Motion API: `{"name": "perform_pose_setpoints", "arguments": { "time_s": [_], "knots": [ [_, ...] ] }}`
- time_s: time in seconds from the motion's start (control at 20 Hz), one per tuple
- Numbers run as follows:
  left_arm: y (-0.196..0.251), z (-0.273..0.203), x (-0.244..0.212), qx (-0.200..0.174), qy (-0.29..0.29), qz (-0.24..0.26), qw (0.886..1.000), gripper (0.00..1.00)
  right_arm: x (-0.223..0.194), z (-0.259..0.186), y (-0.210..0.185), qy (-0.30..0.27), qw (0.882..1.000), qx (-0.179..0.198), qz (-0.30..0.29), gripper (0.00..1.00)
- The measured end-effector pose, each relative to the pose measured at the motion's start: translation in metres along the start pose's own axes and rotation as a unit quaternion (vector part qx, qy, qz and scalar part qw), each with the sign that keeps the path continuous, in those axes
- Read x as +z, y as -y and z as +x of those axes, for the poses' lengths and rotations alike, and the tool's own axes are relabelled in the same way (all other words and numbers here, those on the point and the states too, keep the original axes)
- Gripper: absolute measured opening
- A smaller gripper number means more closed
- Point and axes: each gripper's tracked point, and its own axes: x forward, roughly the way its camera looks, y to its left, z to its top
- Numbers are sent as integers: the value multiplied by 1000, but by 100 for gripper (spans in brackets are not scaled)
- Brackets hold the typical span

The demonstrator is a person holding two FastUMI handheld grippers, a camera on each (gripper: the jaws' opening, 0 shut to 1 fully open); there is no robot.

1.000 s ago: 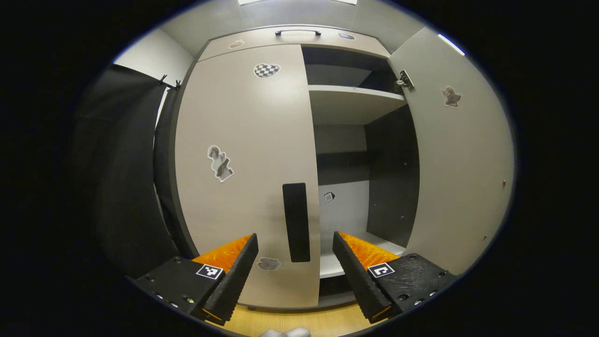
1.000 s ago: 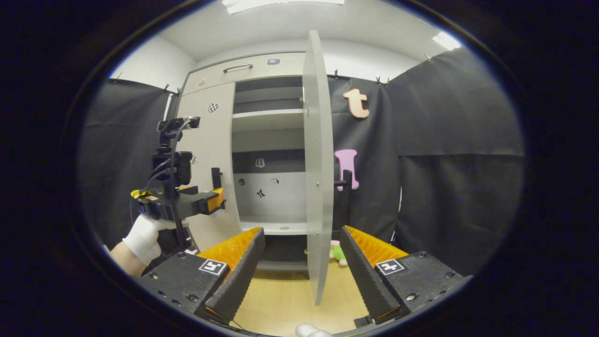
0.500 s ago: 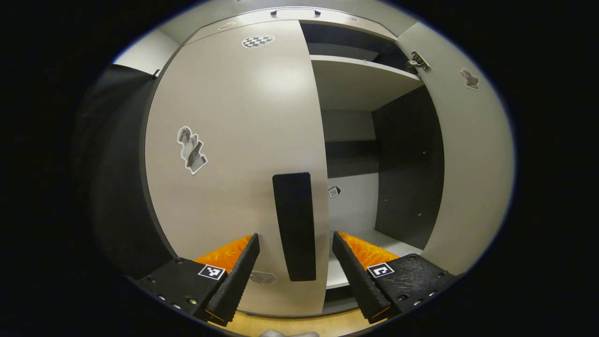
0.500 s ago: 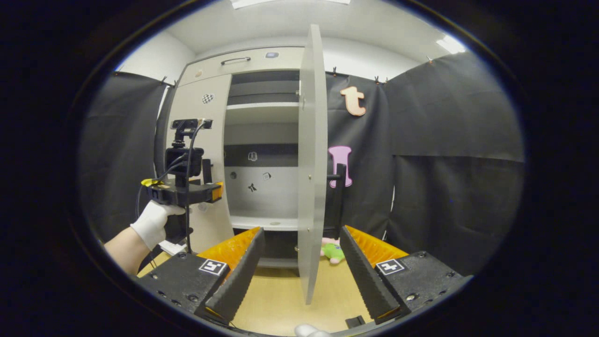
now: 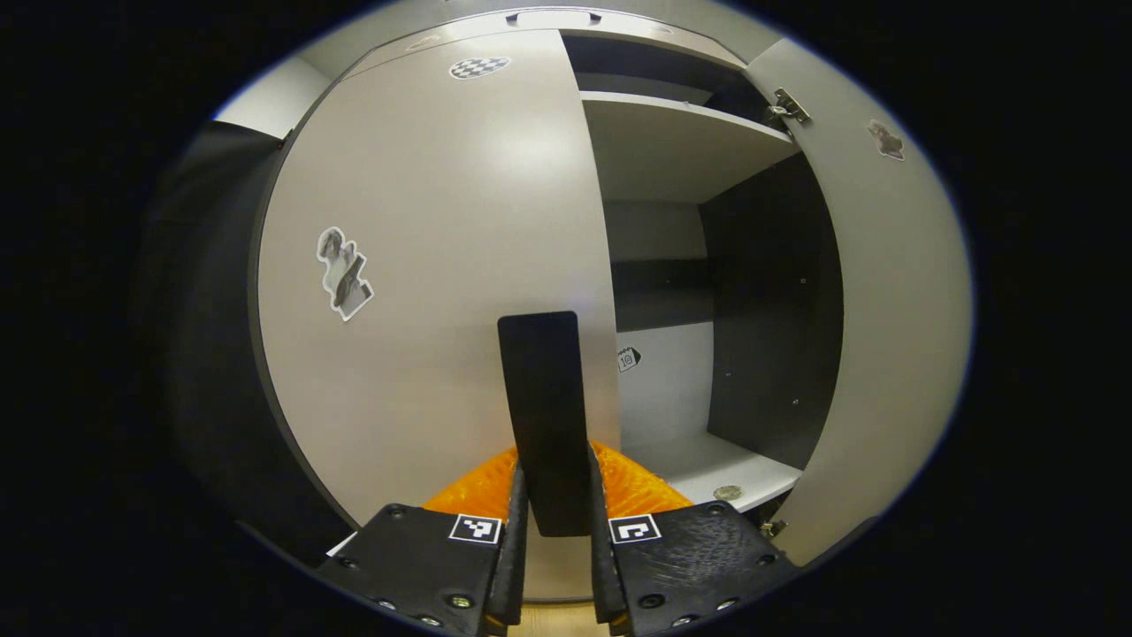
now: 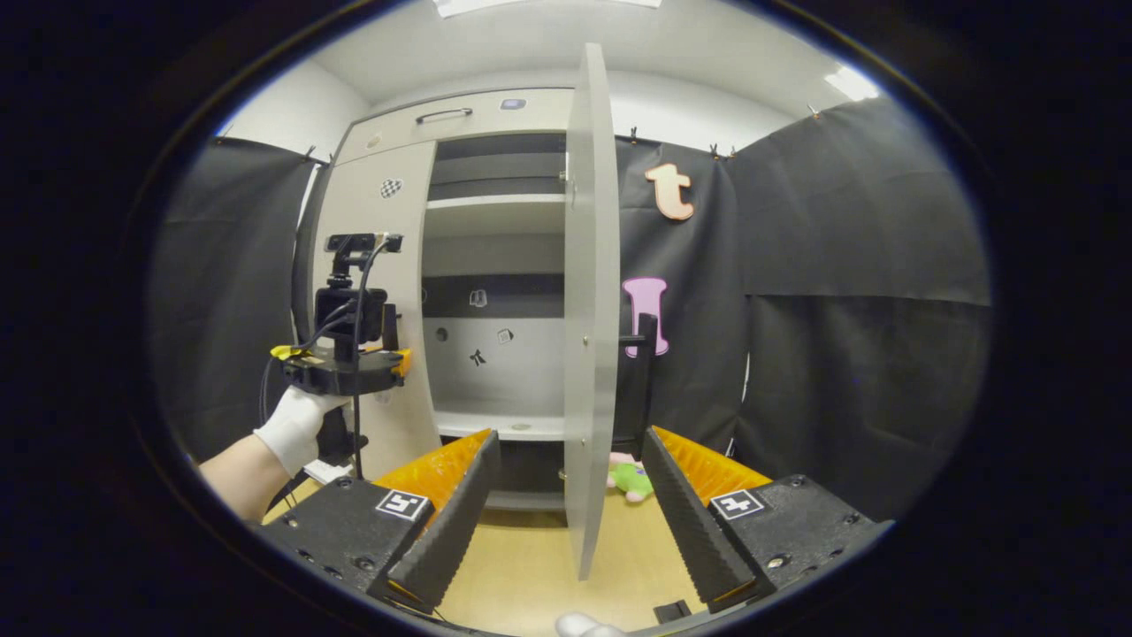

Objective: Open the right door of the double-door shoe cabinet with the right hand, and open the left door with the left hand.

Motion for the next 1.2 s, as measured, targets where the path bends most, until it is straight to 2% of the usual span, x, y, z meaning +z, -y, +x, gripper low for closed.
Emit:
{"name": "perform_pose_setpoints", "arguments": {
  "time_s": [0.05, 0.15, 0.25, 0.35, 0.4, 0.8, 1.2],
  "knots": [
    [0, 0, 1, 0, 1, -3, 1000, 23, 1, 0, 0, 1, 1000, 1, -2, 99],
    [-1, -3, 1, 0, 0, -18, 1000, 16, 2, 1, -1, 4, 1000, 6, -6, 100],
    [-1, -2, 0, -2, -2, -22, 1000, 11, 3, 3, -1, 5, 1000, 12, -5, 100],
    [0, -6, 0, -1, -2, -31, 1000, 11, 3, 3, -2, 5, 1000, 17, -6, 100],
    [-1, -7, -1, -5, -4, -30, 1000, 6, 3, 3, -3, 5, 1000, 20, -5, 99],
    [-2, -43, 0, -30, 1, -40, 999, 5, 5, 6, -6, 9, 998, 54, -11, 100],
    [-33, -105, -14, -35, -2, -45, 998, 5, 5, 8, -10, 13, 997, 79, -15, 100]
  ]
}}
